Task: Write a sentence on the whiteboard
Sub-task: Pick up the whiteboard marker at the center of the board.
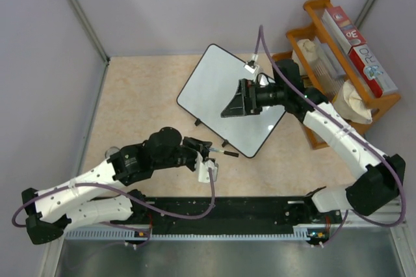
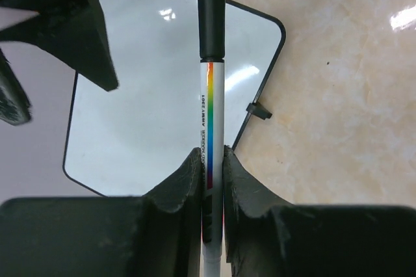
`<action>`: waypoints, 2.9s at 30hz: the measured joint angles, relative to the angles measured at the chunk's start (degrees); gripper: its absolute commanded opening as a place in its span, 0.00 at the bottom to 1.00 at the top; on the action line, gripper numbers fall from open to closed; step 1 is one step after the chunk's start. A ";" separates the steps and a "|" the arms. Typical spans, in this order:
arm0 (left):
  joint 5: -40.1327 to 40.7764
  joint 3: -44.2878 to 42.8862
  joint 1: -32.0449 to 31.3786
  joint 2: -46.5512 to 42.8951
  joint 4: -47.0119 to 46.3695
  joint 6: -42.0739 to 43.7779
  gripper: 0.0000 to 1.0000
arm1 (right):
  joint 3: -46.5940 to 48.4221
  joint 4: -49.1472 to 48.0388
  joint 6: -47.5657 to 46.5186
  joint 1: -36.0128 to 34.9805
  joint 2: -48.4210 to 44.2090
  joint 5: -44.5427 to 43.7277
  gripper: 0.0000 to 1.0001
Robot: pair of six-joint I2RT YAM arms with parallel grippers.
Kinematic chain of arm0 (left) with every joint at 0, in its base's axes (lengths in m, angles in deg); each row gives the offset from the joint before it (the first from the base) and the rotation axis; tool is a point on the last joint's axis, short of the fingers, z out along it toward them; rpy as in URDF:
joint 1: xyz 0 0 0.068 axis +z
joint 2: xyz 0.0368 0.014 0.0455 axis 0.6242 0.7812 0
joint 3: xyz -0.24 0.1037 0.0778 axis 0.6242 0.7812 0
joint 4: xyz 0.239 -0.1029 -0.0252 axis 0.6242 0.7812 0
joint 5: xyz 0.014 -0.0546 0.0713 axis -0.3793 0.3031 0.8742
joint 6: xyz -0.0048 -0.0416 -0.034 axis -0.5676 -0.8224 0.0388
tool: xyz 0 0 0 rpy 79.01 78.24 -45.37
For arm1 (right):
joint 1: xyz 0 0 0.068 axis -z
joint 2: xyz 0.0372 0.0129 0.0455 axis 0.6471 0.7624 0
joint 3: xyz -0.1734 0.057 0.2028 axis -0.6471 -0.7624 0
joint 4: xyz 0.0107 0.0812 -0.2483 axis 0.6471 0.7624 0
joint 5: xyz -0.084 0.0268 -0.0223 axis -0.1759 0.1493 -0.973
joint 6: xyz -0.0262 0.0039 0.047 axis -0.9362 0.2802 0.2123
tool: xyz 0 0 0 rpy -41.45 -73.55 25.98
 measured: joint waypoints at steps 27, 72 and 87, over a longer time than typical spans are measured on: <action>-25.14 -0.15 14.49 5.81 -28.70 -52.11 0.00 | -25.75 -28.30 2.34 0.09 -35.69 -6.36 0.97; -30.51 -5.46 15.39 7.74 -30.88 -59.49 0.39 | -22.58 -42.99 7.87 -7.63 -29.24 -11.10 0.00; -29.09 -5.14 15.85 7.82 -28.61 -56.96 0.00 | -22.58 -39.43 4.37 -7.78 -30.82 -11.34 0.99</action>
